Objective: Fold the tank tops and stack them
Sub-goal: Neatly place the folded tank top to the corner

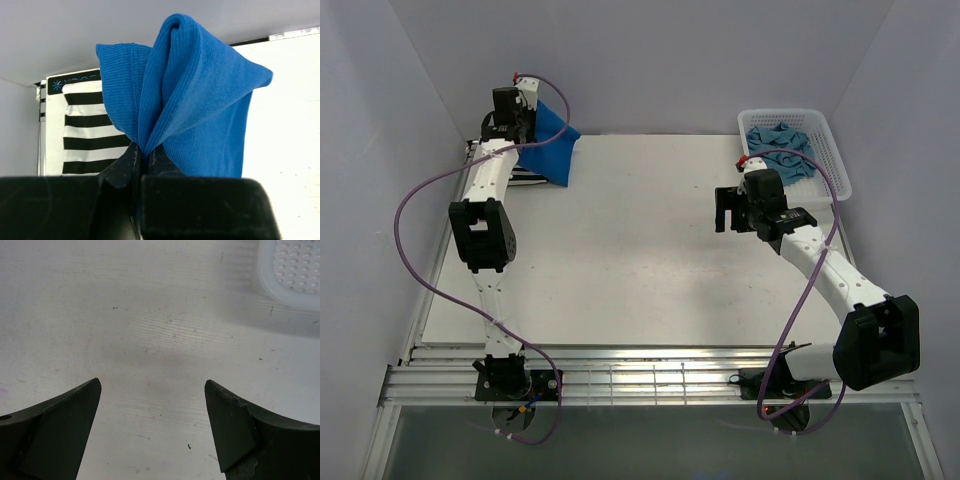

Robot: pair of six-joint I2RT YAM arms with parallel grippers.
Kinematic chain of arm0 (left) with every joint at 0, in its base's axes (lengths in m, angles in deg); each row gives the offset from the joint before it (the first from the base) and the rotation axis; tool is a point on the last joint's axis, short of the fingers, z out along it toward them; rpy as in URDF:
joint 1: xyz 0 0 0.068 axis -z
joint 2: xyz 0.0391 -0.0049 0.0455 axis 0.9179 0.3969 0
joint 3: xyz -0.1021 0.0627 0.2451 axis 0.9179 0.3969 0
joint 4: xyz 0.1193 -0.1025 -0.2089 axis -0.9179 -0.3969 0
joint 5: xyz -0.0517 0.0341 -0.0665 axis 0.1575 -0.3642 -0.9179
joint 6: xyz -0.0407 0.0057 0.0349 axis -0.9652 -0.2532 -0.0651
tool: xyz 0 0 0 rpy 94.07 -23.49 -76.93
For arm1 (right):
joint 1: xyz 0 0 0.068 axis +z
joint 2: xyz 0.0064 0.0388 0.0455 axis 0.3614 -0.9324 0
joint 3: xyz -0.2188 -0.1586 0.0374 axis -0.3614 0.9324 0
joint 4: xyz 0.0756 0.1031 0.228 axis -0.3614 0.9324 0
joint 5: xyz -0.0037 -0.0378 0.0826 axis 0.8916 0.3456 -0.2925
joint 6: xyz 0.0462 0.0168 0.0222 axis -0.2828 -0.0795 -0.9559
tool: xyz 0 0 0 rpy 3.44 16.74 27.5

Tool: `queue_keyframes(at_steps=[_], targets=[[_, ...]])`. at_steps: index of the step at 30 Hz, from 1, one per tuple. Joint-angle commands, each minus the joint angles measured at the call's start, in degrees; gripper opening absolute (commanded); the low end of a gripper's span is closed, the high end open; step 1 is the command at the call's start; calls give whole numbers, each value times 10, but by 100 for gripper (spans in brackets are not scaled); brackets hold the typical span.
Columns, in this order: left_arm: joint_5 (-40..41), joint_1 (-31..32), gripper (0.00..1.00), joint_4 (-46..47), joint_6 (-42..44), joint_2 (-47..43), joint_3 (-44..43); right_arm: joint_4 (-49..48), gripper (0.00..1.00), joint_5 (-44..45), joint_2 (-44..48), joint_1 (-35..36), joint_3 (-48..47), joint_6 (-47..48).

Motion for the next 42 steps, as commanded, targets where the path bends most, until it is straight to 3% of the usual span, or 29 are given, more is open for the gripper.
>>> queue_keyframes(at_steps=[1,16,21,42], targets=[[-5,-27,0,29,-1,-40,-23,-24,90,-6,-4,-3,-26,3],[-44,-69,0,56,-29,-23,-26,-34,90,-23,-33,-3,-28,-5],[-116,-69,0,37,-35,-35,-48,-34,90,-27,-41,-3,-31,-6],[-87,-103,0,45,-44,-47,-43,-35,90,-37,-44,-3,-28,-15]])
